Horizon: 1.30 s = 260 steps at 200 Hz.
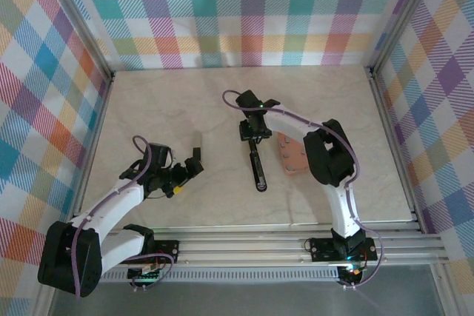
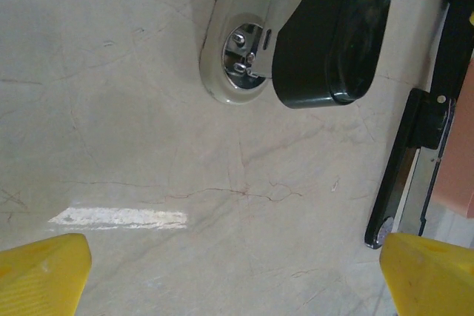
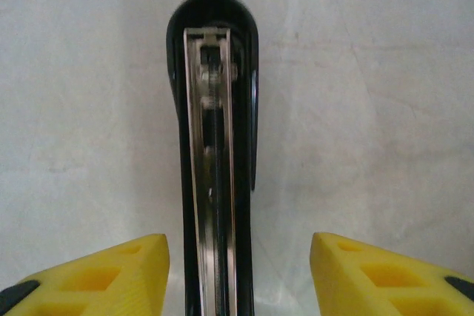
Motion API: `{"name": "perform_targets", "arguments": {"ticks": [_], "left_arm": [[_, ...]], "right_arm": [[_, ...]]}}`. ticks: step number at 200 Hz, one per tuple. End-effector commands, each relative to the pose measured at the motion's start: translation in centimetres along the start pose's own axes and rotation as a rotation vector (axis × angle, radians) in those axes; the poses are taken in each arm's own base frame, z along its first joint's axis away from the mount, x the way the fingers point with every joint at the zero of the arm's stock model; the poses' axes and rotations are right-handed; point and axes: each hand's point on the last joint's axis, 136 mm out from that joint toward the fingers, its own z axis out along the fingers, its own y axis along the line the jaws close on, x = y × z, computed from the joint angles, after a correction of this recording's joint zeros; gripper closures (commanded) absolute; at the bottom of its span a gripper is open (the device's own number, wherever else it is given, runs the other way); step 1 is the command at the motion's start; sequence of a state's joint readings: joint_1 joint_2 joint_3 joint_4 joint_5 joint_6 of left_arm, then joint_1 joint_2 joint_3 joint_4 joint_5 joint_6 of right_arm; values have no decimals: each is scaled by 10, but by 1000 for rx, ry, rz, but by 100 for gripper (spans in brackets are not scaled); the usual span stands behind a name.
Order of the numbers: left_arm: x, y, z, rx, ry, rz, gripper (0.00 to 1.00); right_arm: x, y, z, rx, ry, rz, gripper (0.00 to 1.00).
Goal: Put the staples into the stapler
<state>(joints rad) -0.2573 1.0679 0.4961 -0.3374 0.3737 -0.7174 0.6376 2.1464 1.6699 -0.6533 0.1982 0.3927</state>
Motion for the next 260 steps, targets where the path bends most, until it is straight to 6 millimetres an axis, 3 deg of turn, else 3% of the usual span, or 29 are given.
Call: {"name": "perform_targets", "arguments": {"ticks": [1,40,68,117,139,199,234,260], "left_arm": [[-12,-12,-7,17,-30,44,0],[-15,-9,-6,-15,-35,50,0],[-16,-6,-4,-22,-35,44,0],[-13,-10,-2,-2,-12,62,0],[-13,-18,-4,23,-2,82,0],[-37,-57,-51,110,-184,363,3],[-25,-92,-71,316,-249,553,4],[-24,-92,-78,345,-304,567,4]], "right_arm": [[-8,4,9,-24,8,-30,49],[-12,4,26,-23,24,-58,58],[-17,3,29,-15,16,-75,73],[-27,27,4,-163,-89,-154,80],[-27,44,-20,-238,-150,-236,81],[10,87,-64,-363,-289,-518,81],[46,117,-90,-487,-428,-766,82],[72,132,-101,-542,-465,-929,83]]}}
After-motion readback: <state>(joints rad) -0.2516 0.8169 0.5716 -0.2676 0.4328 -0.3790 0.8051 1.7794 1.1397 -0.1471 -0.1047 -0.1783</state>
